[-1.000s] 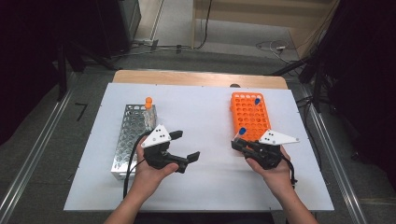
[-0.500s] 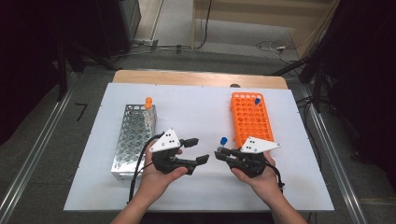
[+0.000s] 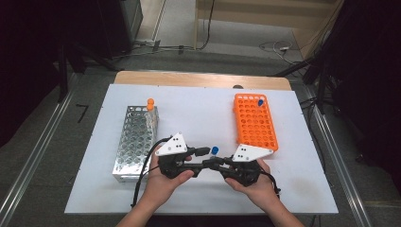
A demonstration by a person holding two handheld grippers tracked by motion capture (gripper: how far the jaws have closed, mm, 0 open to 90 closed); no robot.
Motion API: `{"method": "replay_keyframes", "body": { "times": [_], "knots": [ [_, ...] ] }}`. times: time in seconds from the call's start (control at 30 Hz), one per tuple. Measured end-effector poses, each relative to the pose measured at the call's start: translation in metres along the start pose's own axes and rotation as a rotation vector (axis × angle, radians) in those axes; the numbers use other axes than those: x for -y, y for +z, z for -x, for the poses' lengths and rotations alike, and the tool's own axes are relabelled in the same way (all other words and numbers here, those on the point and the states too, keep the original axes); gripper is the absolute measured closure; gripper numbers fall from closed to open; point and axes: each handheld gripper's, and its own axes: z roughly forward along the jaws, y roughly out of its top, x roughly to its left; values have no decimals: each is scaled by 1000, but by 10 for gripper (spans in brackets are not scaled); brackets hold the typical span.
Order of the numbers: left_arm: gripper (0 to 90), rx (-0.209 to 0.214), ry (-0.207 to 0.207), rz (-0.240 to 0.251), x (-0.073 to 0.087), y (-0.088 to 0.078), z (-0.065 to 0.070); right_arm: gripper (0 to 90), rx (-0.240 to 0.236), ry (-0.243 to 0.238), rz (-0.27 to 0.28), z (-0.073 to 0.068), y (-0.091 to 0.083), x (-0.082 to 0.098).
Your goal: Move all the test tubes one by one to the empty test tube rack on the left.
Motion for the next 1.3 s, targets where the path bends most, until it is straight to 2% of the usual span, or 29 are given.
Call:
{"method": "replay_keyframes", "body": {
  "times": [0.2, 0.4, 0.67, 0.97, 1.17, 1.3],
  "knots": [
    [657, 17, 0, -7, 1, 0, -2, 755, -12, -8, -17, -3, 4, 1],
    [673, 15, 5, -27, 3, 4, -1, 754, -19, -21, -19, -5, 5, -1],
    [762, -23, 22, -25, 4, 3, -1, 753, -24, -23, -34, -7, 6, 1],
    [770, -32, 22, -5, 3, 0, -2, 740, -37, -12, -21, -6, 6, 0],
    [771, -61, 13, 16, 1, -9, -6, 594, -58, -16, -16, -5, 6, 3],
    [771, -84, 6, 30, 0, -17, -10, 507, -50, 5, -11, -1, 2, 2]
  ]
}}
